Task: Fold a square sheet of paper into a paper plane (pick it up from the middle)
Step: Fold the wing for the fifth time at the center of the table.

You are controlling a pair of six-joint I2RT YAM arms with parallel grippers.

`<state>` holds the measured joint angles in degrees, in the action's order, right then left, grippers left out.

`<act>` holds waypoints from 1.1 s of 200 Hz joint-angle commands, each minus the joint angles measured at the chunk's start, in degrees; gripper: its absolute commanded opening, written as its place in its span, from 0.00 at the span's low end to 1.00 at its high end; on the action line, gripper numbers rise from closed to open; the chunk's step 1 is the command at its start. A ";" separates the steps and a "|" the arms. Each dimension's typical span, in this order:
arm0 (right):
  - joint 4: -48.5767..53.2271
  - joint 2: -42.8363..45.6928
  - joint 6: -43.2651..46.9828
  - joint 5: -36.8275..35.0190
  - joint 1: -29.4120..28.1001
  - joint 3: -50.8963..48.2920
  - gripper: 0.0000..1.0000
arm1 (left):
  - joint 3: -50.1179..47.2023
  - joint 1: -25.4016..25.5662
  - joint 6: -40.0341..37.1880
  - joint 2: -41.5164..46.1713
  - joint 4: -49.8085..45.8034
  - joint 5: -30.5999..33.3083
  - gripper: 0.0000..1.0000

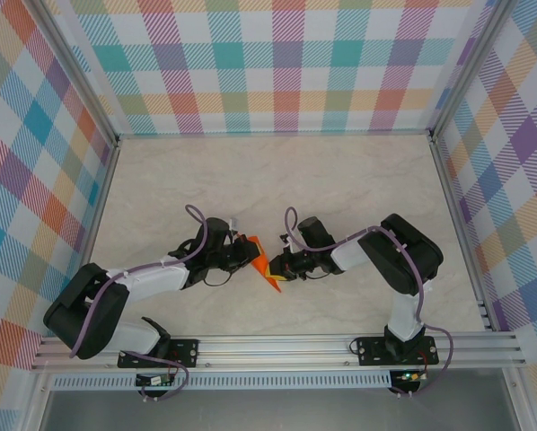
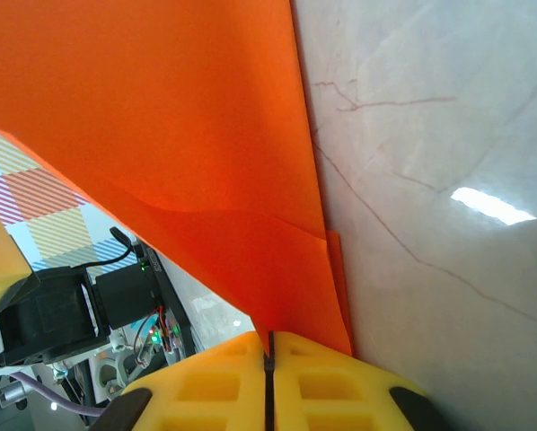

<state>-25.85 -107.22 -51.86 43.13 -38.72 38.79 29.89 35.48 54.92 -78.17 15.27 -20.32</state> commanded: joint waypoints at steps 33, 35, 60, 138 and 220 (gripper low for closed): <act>3.71 -1.76 0.24 -2.28 0.66 0.16 0.09 | 0.70 0.36 0.54 -2.73 2.56 -0.23 0.00; 3.70 -1.76 0.24 -2.27 0.66 0.22 0.09 | 0.70 0.37 0.54 -2.90 2.64 -0.24 0.00; 3.58 -2.00 -0.08 -2.38 0.71 0.24 0.09 | 0.79 0.37 0.50 -4.58 3.93 -0.68 0.00; 3.95 -2.12 -0.50 -2.66 0.75 0.29 0.09 | 1.56 -0.06 -0.82 -9.81 5.83 0.45 0.00; 8.19 -0.53 0.69 -3.98 0.71 1.42 0.14 | 0.40 -0.59 -2.14 -13.74 4.24 1.47 0.00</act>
<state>-23.64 -107.28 -51.86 43.46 -38.65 39.94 30.59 35.31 54.26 -90.61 19.68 -20.08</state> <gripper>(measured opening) 0.130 0.040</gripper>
